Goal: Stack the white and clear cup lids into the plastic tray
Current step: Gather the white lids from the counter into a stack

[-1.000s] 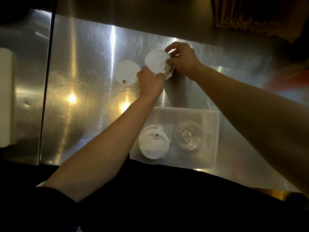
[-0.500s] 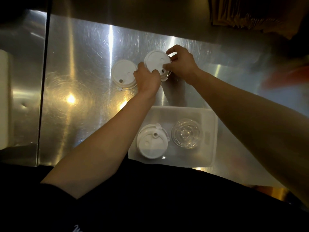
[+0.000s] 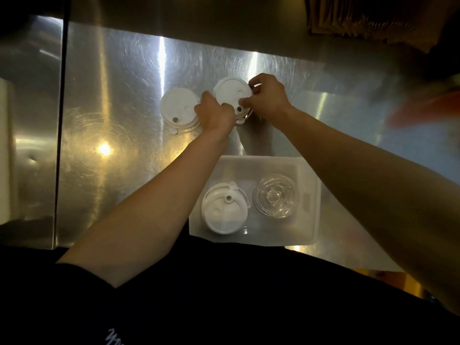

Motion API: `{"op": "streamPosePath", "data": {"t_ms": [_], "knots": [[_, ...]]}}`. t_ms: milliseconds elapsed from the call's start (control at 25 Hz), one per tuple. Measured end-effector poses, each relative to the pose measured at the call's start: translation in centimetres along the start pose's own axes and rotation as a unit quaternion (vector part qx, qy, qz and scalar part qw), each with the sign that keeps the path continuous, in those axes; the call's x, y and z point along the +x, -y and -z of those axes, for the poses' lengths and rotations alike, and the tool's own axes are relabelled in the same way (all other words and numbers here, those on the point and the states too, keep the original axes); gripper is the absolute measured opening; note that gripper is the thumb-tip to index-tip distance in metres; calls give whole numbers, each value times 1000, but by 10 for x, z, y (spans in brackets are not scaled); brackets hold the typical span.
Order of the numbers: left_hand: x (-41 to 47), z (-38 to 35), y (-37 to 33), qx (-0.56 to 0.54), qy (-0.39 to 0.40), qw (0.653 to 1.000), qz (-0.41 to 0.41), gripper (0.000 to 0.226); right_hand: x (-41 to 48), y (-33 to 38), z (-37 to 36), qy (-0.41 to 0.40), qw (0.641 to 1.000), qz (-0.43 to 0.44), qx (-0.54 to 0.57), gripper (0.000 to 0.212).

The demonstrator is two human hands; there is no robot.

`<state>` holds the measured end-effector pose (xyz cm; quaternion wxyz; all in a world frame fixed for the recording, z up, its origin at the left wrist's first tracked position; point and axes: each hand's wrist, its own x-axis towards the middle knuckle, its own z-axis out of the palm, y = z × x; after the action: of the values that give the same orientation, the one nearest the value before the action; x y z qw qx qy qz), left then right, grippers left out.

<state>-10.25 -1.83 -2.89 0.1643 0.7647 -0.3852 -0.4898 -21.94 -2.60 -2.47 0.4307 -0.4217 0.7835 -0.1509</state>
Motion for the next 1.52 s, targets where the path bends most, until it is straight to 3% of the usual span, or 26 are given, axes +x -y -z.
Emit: {"op": "streamPosePath", "data": {"t_ms": [160, 480, 960, 1080, 1520], "knots": [[-2, 0, 6, -23, -23, 999, -9, 33, 3, -8, 2, 11, 999, -23, 33, 50], [-15, 3, 5, -50, -31, 997, -46, 35, -9, -23, 10, 0, 992, -28, 120, 27], [-33, 22, -7, -27, -11, 998, -54, 35, -34, -9, 23, -14, 987, -49, 151, 36], [-44, 80, 16, -107, -53, 988, -102, 37, -71, 32, 2, -3, 986, 58, 154, 36], [-50, 109, 23, -113, -58, 987, -94, 36, -73, 44, -22, 22, 988, 54, 141, 36]]}}
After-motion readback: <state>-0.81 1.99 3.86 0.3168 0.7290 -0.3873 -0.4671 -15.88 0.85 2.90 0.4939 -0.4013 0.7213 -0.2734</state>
